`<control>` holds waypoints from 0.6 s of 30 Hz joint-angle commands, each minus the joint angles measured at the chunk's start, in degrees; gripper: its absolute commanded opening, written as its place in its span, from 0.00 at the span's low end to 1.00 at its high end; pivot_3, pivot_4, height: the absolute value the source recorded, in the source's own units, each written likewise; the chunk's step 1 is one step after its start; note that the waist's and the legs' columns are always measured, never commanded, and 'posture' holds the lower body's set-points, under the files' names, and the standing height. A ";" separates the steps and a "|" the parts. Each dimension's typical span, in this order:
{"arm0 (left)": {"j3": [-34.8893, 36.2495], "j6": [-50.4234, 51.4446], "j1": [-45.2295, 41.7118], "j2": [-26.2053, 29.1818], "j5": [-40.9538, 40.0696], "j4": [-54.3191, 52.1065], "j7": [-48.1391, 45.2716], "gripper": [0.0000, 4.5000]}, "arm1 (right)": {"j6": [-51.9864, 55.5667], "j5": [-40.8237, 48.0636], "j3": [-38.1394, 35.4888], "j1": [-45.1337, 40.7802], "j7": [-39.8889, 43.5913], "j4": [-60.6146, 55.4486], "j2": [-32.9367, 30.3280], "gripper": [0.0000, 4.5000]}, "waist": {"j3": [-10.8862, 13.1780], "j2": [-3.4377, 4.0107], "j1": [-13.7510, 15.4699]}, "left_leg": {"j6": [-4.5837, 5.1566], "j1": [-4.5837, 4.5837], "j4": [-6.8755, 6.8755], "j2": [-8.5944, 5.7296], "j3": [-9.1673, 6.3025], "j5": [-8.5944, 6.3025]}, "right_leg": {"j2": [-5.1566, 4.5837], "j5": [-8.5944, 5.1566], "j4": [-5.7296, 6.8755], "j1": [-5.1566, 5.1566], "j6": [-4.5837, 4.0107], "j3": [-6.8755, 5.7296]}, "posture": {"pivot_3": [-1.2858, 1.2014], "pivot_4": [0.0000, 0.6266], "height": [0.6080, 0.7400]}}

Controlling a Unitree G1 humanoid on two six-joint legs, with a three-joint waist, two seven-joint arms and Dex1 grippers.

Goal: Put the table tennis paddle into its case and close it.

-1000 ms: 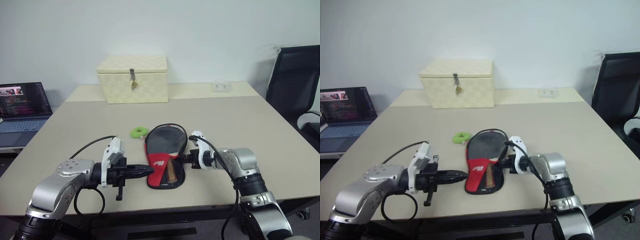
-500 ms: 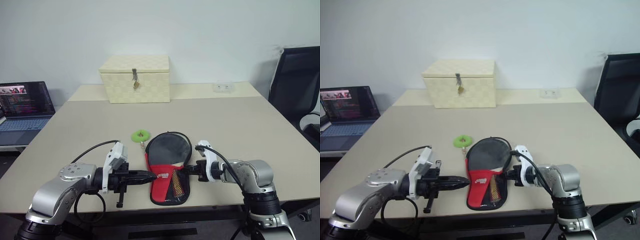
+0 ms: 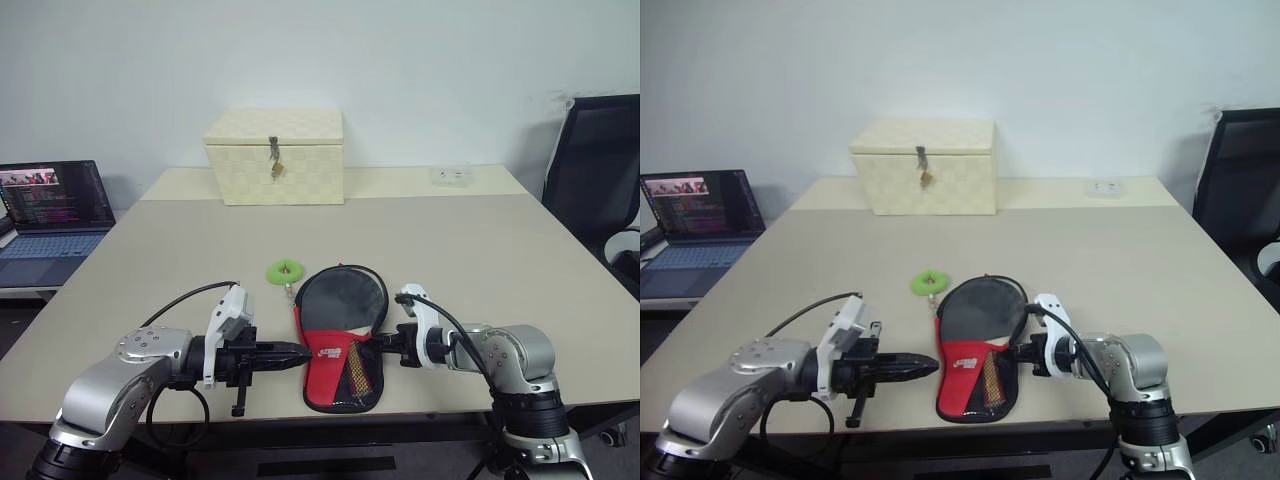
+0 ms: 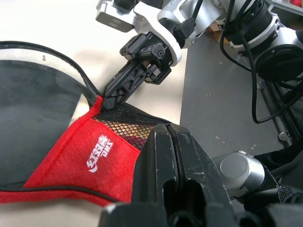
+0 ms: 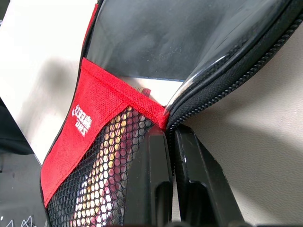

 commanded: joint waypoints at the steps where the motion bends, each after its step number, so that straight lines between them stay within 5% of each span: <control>1: 0.25 -1.43 0.23 0.50 -0.13 -0.76 -0.32 0.00 | 1.25 2.00 -0.28 0.88 0.17 -2.42 0.09 0.01 | 0.00 0.00 0.01 | 0.00 0.00 0.00 0.00 0.00 0.00 | 0.00 0.00 0.00 0.00 0.00 0.00 | 0.52 0.24 1.00; 13: 0.06 -2.76 0.47 -0.50 0.44 -0.23 1.28 0.00 | 0.07 0.69 -1.03 1.21 -1.41 -2.10 -0.48 0.01 | 0.00 0.00 0.25 | 0.00 -0.06 -0.03 0.00 -0.03 0.00 | 0.00 0.01 -0.10 0.00 -0.01 -0.04 | 0.52 0.24 1.00; 18: 1.10 -3.10 2.53 -1.39 -0.10 -1.76 3.92 0.00 | -1.34 0.22 -2.63 1.42 -2.67 -3.45 -1.70 0.32 | 0.00 0.00 0.36 | 0.00 -0.08 -0.02 0.01 -0.05 0.00 | -0.01 0.01 -0.12 0.00 -0.01 -0.04 | 0.52 0.24 1.00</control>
